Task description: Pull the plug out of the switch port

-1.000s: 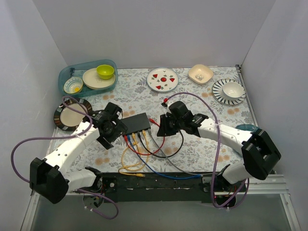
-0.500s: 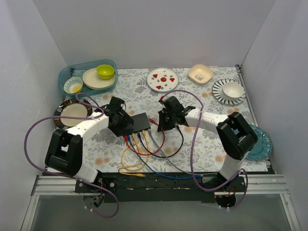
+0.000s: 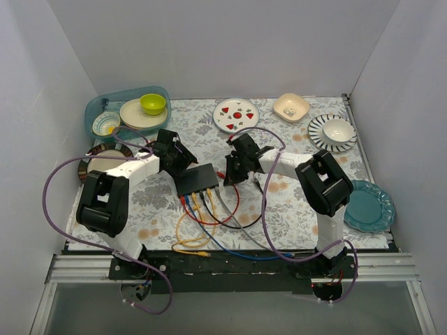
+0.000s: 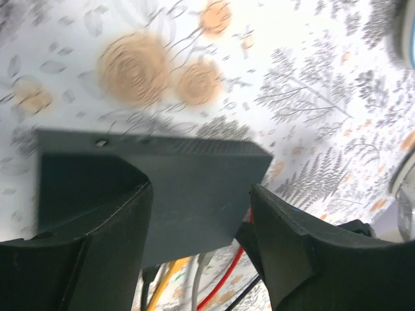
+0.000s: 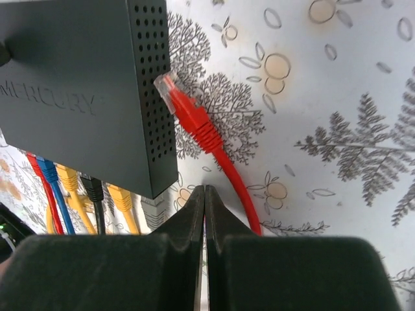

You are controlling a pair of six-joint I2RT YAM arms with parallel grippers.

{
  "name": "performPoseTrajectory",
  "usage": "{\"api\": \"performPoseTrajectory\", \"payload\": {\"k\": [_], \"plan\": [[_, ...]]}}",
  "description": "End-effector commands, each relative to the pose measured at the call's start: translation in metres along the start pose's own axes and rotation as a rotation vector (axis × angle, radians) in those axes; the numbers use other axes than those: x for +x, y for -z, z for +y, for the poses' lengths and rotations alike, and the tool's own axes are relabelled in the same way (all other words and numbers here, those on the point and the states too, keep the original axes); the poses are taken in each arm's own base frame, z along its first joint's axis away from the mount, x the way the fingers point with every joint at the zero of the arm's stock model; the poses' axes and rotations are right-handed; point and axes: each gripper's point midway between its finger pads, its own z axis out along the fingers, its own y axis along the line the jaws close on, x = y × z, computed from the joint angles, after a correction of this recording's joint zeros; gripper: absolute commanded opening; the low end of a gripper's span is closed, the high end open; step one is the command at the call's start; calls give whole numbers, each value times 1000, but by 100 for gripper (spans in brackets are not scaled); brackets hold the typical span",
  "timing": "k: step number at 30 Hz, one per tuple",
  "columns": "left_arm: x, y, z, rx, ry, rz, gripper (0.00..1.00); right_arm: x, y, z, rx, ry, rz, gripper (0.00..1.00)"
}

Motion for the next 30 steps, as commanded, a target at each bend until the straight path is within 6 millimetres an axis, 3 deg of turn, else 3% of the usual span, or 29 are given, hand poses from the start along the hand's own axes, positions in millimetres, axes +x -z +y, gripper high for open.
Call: {"api": "performPoseTrajectory", "payload": {"k": [1,5,8,10,12,13,14,19,21,22,24,26,30], "plan": [[3,-23,23,-81,-34,47,61,-20,-1,-10,-9,-25,-31,3],[-6,-23,14,-57,-30,43,61,-24,3,-22,3,-50,-39,3],[-15,-2,-2,7,-26,6,65,-28,16,-21,12,-43,-67,3],[-21,27,-19,92,-19,-39,67,-33,32,-14,3,-33,-117,5],[-13,42,-18,141,-3,-43,70,-40,44,-9,9,-29,-172,9],[-11,63,-27,203,21,-57,71,-45,55,0,3,-22,-205,12],[1,62,-14,194,30,-32,72,-43,59,1,11,-31,-213,14],[56,68,3,135,-91,67,77,-38,80,31,23,-2,-288,25],[59,73,-1,189,-90,51,77,-40,85,37,45,16,-287,28],[58,75,-10,229,-83,45,80,-30,83,37,69,39,-244,29],[53,80,-23,267,-78,34,86,-28,87,43,69,83,-232,33],[42,82,-30,264,-70,-15,98,-24,92,45,71,140,-230,36],[20,85,-41,242,-15,-92,98,-11,100,44,42,168,-204,51]]}}
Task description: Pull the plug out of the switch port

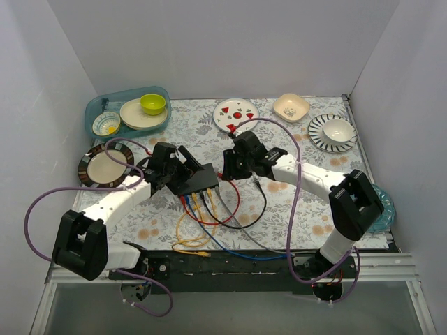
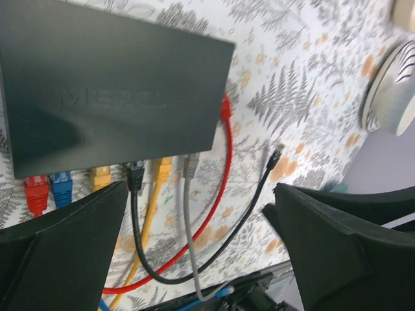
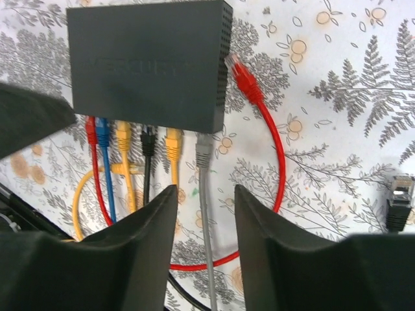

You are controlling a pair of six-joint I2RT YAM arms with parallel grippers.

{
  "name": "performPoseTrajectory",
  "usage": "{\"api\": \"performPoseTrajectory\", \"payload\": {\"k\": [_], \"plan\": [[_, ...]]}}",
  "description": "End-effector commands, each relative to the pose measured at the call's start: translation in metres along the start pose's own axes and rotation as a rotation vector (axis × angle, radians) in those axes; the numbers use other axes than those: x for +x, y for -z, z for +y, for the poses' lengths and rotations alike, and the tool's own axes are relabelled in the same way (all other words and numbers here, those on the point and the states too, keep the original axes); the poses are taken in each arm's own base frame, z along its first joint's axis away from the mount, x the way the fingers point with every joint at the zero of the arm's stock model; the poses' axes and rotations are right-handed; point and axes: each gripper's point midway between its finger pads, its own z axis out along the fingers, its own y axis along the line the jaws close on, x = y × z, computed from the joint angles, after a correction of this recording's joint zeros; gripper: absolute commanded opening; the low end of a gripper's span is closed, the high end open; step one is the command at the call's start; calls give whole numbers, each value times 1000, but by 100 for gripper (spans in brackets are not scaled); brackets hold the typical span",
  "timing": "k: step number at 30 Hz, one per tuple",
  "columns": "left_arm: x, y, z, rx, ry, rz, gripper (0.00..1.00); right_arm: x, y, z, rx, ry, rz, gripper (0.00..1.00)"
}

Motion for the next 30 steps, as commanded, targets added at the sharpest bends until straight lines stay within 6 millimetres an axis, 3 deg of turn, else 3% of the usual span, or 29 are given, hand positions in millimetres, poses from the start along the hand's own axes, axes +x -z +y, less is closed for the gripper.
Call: {"api": "performPoseTrajectory", "payload": {"k": [1,4,7,8,9,11,12,16,23,30], "plan": [[-37,11,-36,60,27,-135,98,8,22,-3,-23,82,17,52],[-29,3,-40,101,30,-90,98,36,24,-5,-91,71,40,50],[-14,-6,-45,151,32,-15,83,32,32,6,-183,24,-57,49],[-11,-10,-40,144,35,-4,79,48,28,-1,-199,4,-36,48],[-9,-14,-40,152,29,8,69,38,28,6,-241,-14,-84,46],[-7,-24,-38,161,15,21,54,41,22,4,-278,-44,-61,45],[-8,-25,-41,164,4,24,41,42,14,3,-284,-59,-44,43],[-4,-41,-34,132,-28,65,23,32,5,17,-370,-84,-39,43],[-3,-55,-8,95,20,87,14,23,-20,23,-440,-140,-7,45],[-16,-63,14,57,82,82,13,28,-45,11,-428,-196,36,43]]}}
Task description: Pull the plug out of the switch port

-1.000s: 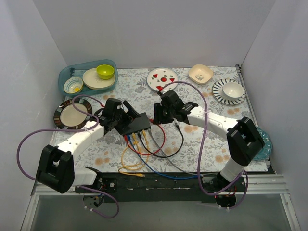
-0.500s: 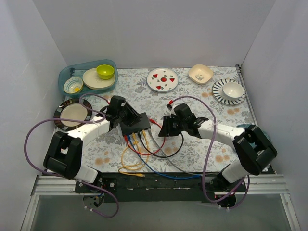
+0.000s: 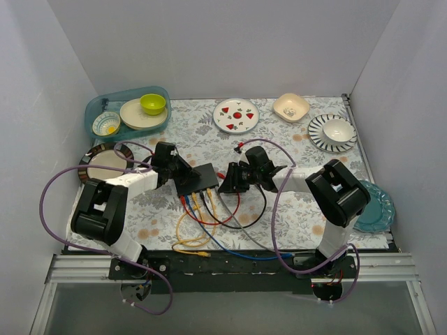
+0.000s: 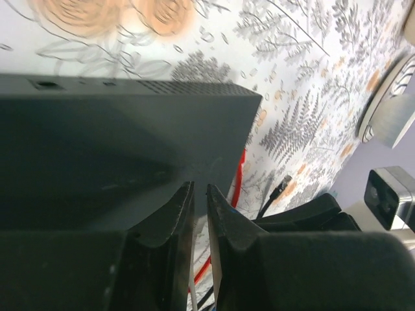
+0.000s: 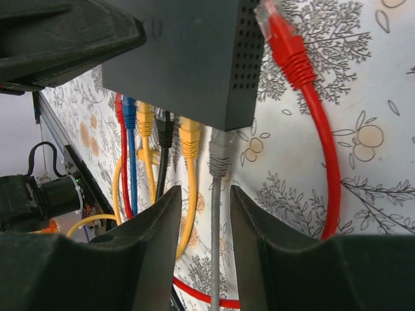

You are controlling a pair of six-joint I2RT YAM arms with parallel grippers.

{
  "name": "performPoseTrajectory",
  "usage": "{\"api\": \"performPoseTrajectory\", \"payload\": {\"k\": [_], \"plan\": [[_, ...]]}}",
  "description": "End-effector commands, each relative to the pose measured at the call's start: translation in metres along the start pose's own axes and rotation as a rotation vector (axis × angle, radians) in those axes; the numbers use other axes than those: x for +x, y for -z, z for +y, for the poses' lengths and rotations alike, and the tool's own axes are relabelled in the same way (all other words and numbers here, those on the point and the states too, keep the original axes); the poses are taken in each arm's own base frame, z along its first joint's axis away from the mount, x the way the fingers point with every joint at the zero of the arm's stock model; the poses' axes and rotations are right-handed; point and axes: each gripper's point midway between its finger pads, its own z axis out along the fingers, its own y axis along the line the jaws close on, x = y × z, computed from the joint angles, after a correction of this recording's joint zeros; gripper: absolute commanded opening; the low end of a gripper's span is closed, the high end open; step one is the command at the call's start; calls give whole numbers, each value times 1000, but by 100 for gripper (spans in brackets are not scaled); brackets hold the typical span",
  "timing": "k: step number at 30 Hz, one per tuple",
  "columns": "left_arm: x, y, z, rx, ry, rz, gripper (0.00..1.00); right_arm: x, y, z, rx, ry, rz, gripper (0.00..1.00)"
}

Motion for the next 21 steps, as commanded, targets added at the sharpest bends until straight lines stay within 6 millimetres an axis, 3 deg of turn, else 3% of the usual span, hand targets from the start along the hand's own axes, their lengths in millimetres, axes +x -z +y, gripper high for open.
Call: {"api": "performPoseTrajectory", "payload": {"k": [1,9,21], "plan": [[-4,-3,6,7,13,11,13,-21,-6,10,-65,-2,-36,43],[4,-6,15,-4,27,55,18,-22,-19,-11,-43,-36,-27,42],[15,-4,29,-31,35,83,18,-30,-32,-8,-97,-109,-36,42]]}}
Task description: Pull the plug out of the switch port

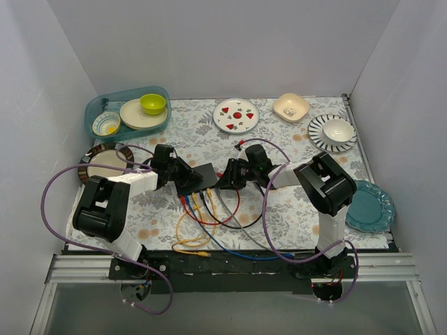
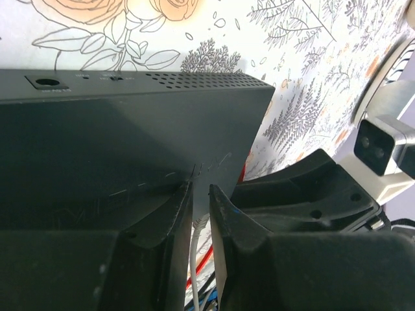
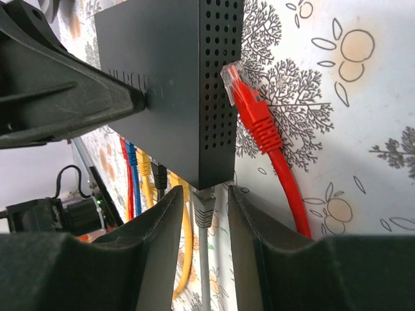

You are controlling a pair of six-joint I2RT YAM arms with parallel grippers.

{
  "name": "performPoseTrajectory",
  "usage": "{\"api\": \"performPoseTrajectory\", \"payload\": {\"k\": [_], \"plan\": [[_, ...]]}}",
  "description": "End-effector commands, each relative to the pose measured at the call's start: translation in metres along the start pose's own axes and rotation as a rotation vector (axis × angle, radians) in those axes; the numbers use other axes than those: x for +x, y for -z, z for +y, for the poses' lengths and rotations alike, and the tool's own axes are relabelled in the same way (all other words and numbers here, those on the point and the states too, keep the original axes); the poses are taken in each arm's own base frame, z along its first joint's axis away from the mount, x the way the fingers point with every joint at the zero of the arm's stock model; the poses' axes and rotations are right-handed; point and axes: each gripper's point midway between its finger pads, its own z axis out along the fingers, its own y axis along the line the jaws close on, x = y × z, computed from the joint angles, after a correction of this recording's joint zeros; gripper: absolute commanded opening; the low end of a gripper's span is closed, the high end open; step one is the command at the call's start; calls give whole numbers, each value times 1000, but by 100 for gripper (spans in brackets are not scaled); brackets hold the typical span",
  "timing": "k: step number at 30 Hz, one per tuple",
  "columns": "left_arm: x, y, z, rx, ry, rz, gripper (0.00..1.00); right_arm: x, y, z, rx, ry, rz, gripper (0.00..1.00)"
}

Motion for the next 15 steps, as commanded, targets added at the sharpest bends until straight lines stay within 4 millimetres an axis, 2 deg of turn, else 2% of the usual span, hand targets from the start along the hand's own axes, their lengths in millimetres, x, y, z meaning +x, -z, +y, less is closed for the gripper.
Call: {"api": "performPoseTrajectory", "payload": {"k": [1,7,15], "plan": [[10,3,18,-44,3,26,18,-13,-7,8,-38,-5,-23,42],[12,4,19,-44,-8,33,18,-11,-11,4,-37,-29,-17,42],[15,4,20,-40,-17,49,18,-9,-15,0,-29,-46,-6,33]]}}
